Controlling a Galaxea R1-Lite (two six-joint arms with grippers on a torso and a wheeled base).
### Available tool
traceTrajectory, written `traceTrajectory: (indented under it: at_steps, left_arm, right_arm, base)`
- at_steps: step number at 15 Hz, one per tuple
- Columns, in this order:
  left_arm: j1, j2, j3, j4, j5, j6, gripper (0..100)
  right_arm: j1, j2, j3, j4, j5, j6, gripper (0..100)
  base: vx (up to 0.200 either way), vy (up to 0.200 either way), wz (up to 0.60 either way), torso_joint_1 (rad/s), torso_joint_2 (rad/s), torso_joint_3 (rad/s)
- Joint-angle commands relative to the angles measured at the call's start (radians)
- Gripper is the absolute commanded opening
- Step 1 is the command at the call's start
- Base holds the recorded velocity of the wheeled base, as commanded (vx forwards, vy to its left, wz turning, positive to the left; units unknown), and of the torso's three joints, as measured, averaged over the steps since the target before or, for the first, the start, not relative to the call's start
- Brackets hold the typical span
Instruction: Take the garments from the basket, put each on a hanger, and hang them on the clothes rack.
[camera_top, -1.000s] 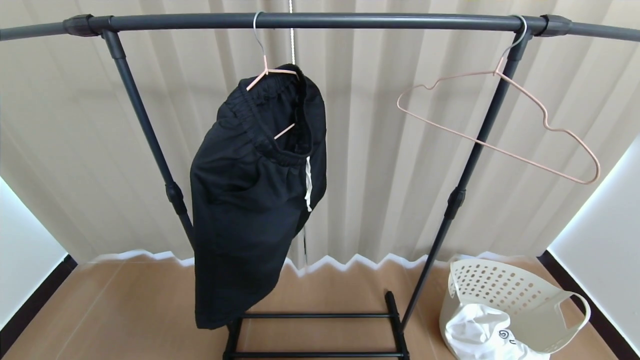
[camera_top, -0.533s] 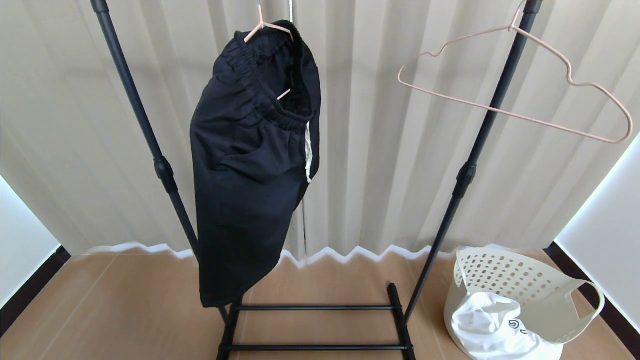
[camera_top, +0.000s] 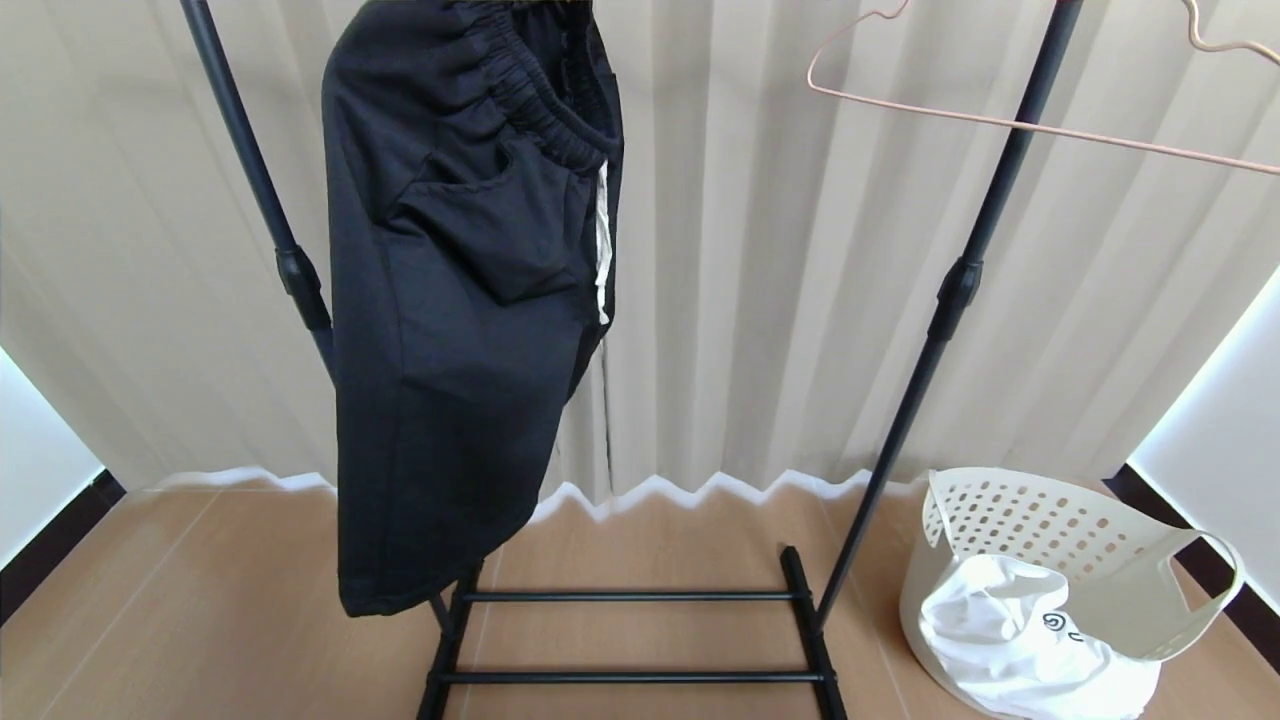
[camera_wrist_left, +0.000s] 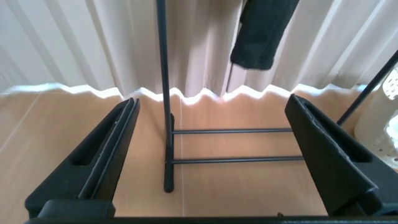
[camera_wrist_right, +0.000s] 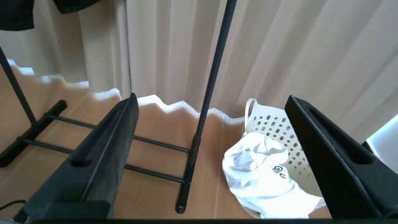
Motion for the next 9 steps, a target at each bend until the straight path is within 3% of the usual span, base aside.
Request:
traceTrajectory:
  at_steps: [1, 4, 9]
  left_arm:
    - [0.000, 0.001, 0.000, 0.000, 0.000, -0.003, 100]
    - [0.000, 0.001, 0.000, 0.000, 0.000, -0.001, 100]
    - [0.000, 0.001, 0.000, 0.000, 0.000, -0.001, 100]
  right_arm:
    - [0.000, 0.001, 0.000, 0.001, 0.000, -0.001, 100]
    - [0.000, 0.001, 0.000, 0.000, 0.000, -0.001, 100]
    - [0.000, 0.001, 0.000, 0.000, 0.000, -0.001, 100]
  base:
    - [0.000, 0.000, 0.00, -0.007, 0.40, 0.413]
    - [0.000, 0.000, 0.00, 0.002, 0.15, 0.149]
    - [0.000, 0.000, -0.60, 0.004, 0.02, 0.019]
